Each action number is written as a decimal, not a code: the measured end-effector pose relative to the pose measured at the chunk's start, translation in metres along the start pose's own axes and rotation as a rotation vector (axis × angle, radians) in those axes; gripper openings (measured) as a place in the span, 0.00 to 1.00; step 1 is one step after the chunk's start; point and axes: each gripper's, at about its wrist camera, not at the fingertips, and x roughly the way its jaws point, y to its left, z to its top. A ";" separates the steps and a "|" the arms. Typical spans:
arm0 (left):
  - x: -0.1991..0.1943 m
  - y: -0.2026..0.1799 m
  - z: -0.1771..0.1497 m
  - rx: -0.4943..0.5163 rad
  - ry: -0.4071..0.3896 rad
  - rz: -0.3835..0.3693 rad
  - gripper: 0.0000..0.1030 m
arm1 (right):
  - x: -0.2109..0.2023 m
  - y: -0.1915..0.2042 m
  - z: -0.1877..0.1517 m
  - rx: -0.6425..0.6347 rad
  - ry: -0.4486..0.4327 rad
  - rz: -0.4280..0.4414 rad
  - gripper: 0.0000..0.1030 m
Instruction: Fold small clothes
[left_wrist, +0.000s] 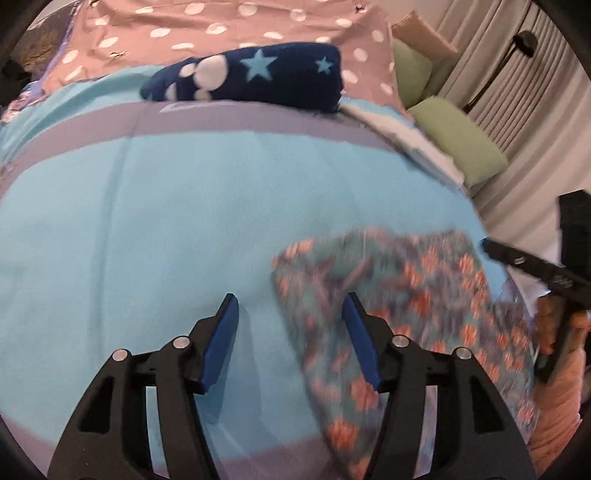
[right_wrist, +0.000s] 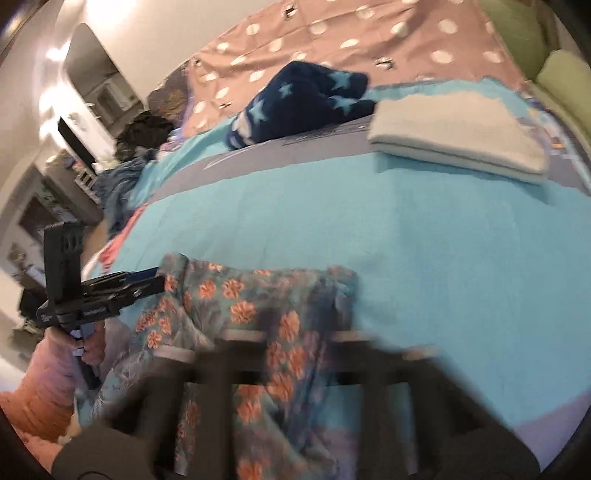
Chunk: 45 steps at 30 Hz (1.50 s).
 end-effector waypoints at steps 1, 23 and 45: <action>0.003 -0.003 0.004 0.017 -0.001 -0.053 0.12 | 0.004 -0.001 0.001 0.000 -0.006 0.006 0.00; 0.008 -0.021 -0.005 0.212 -0.036 0.075 0.56 | 0.009 -0.003 0.010 -0.045 -0.068 0.051 0.01; -0.043 -0.033 -0.088 0.054 0.079 -0.154 0.64 | -0.033 0.049 -0.118 -0.079 0.034 -0.046 0.25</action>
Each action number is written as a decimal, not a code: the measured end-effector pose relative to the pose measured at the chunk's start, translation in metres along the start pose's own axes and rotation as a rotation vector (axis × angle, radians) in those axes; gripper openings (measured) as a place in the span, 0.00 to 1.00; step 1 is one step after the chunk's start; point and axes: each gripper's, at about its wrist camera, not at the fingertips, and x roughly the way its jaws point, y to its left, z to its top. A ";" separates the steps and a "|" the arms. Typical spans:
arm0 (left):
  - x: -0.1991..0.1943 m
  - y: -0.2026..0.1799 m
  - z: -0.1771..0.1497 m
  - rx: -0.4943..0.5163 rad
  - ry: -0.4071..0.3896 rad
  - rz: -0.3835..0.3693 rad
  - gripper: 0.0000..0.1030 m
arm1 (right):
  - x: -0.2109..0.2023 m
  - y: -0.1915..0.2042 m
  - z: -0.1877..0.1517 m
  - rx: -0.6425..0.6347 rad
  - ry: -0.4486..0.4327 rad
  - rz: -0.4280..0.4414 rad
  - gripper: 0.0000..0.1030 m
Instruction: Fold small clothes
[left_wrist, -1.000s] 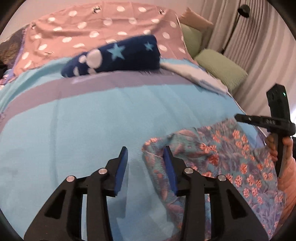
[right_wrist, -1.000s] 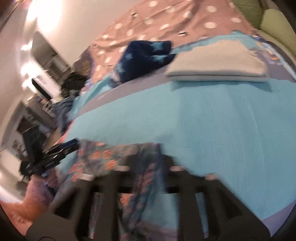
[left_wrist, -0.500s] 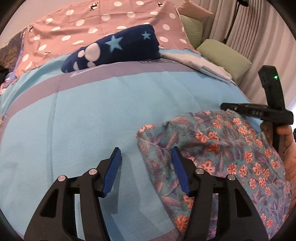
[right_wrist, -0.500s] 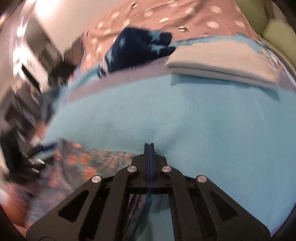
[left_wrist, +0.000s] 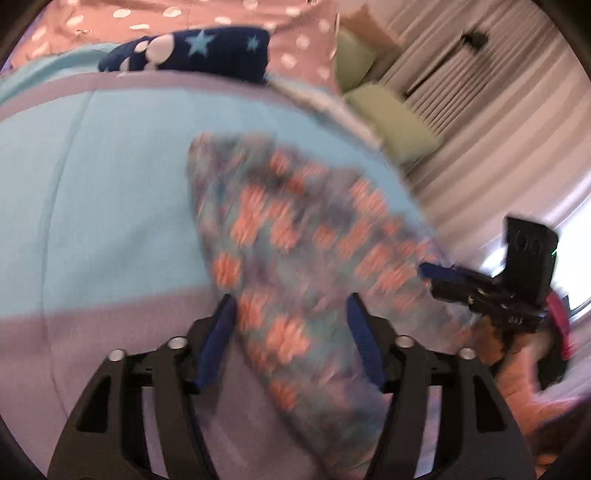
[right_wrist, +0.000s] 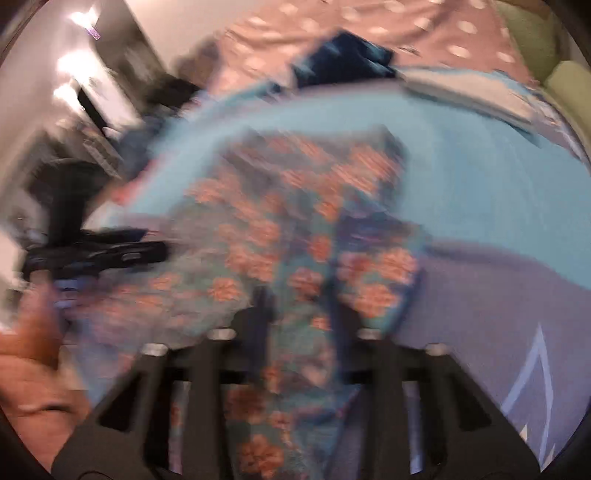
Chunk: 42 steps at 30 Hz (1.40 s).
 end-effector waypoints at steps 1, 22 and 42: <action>0.004 -0.004 -0.007 0.050 -0.009 0.036 0.64 | -0.004 -0.002 -0.001 0.037 -0.023 0.011 0.24; -0.050 -0.049 -0.106 0.175 -0.072 0.186 0.79 | -0.067 0.015 -0.066 0.144 -0.102 0.064 0.53; -0.014 -0.017 -0.047 -0.009 -0.064 -0.068 0.82 | -0.037 -0.034 -0.044 0.263 -0.083 0.172 0.72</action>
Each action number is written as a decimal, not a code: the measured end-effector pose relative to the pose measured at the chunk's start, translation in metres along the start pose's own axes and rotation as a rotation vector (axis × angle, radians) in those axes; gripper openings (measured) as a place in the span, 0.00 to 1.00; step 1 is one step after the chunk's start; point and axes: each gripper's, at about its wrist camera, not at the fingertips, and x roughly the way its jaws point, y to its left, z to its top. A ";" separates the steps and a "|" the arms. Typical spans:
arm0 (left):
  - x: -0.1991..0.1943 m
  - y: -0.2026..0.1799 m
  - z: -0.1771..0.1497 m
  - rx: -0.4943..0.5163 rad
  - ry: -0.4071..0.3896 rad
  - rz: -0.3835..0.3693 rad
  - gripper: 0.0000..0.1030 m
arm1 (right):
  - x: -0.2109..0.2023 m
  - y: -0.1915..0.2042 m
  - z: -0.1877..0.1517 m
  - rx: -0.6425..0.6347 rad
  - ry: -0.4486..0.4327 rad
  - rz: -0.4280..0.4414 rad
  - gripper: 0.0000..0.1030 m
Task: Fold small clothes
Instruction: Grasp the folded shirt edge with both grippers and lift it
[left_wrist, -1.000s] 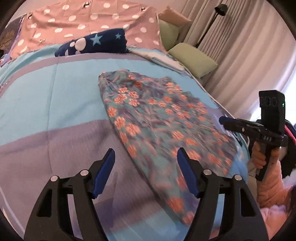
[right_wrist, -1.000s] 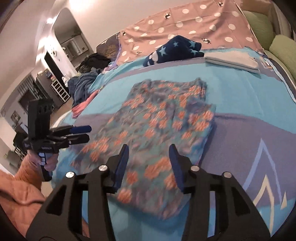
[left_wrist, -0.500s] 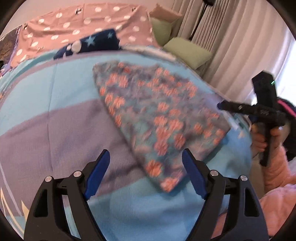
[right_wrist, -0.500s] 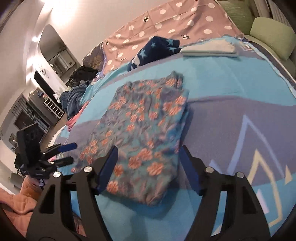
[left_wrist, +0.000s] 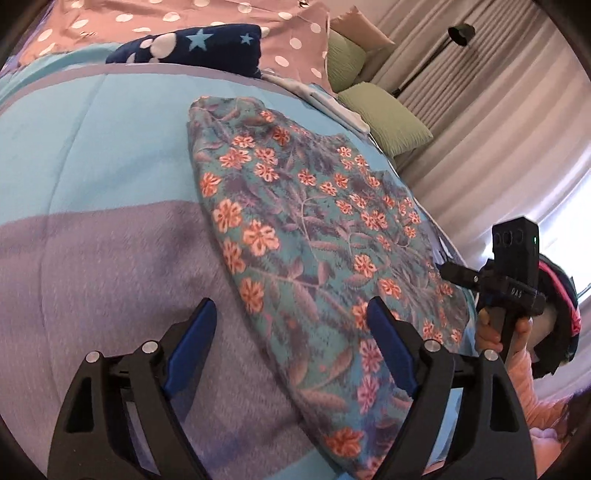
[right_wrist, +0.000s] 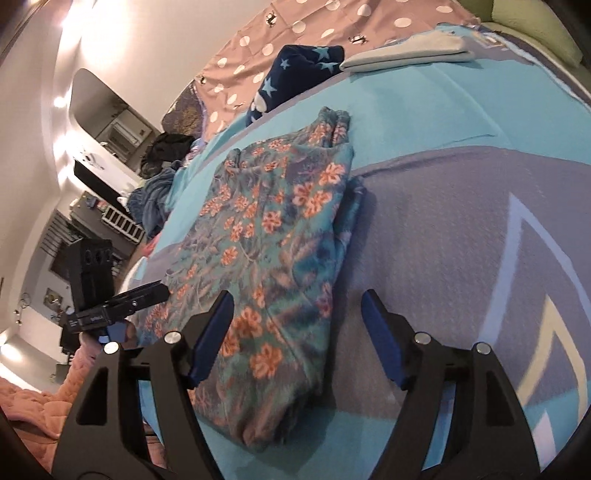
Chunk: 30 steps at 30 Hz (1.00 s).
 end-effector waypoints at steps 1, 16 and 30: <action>0.003 0.000 0.003 0.007 0.002 0.000 0.82 | 0.003 -0.001 0.003 0.001 0.004 0.009 0.70; 0.035 0.016 0.044 0.027 0.050 -0.105 0.83 | 0.040 -0.023 0.049 0.019 0.069 0.159 0.42; 0.074 0.029 0.097 -0.021 0.059 -0.153 0.50 | 0.086 -0.005 0.092 -0.084 0.145 0.147 0.24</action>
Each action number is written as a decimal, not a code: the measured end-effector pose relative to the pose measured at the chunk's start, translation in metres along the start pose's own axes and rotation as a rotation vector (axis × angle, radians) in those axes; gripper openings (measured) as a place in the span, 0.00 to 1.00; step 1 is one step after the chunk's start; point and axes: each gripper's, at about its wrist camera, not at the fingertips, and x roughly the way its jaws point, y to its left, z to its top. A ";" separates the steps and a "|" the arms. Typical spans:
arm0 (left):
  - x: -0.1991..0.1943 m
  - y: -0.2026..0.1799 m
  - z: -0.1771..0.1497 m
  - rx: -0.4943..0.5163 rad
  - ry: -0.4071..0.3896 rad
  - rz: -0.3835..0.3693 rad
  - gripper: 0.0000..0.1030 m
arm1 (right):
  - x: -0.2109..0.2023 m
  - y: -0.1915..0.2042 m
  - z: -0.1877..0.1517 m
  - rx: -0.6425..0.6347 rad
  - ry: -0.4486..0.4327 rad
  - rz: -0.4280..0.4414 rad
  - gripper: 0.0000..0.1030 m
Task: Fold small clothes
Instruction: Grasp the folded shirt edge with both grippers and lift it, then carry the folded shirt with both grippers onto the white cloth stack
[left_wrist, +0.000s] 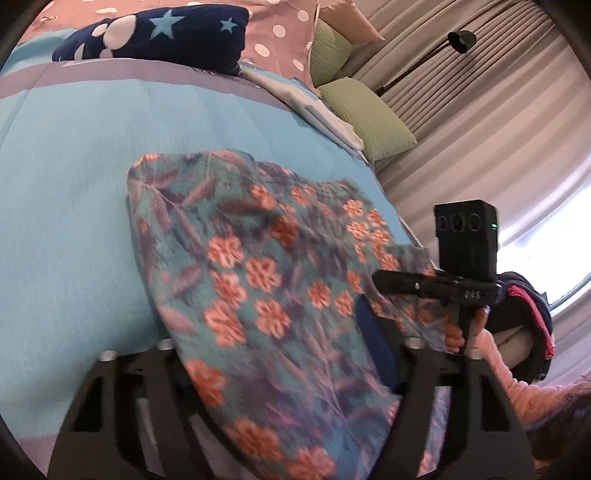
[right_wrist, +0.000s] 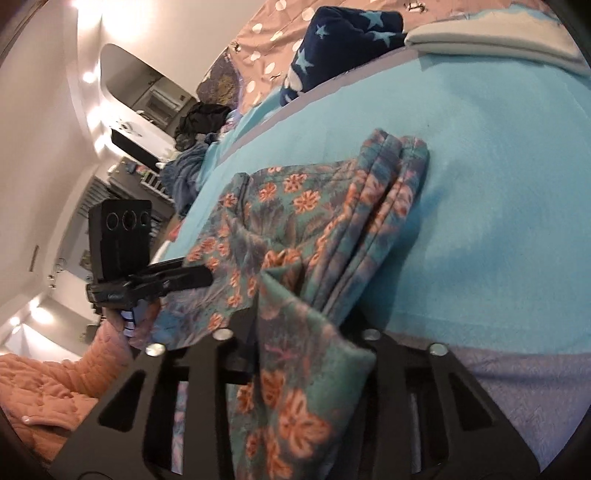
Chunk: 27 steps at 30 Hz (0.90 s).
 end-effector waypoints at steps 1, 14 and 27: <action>0.000 0.002 0.001 -0.015 -0.002 0.016 0.42 | -0.002 0.002 -0.001 -0.004 -0.004 -0.012 0.20; -0.081 -0.089 0.006 0.216 -0.234 0.080 0.10 | -0.110 0.105 -0.027 -0.250 -0.369 -0.156 0.16; -0.120 -0.242 0.077 0.614 -0.434 0.145 0.10 | -0.224 0.149 0.033 -0.414 -0.650 -0.291 0.16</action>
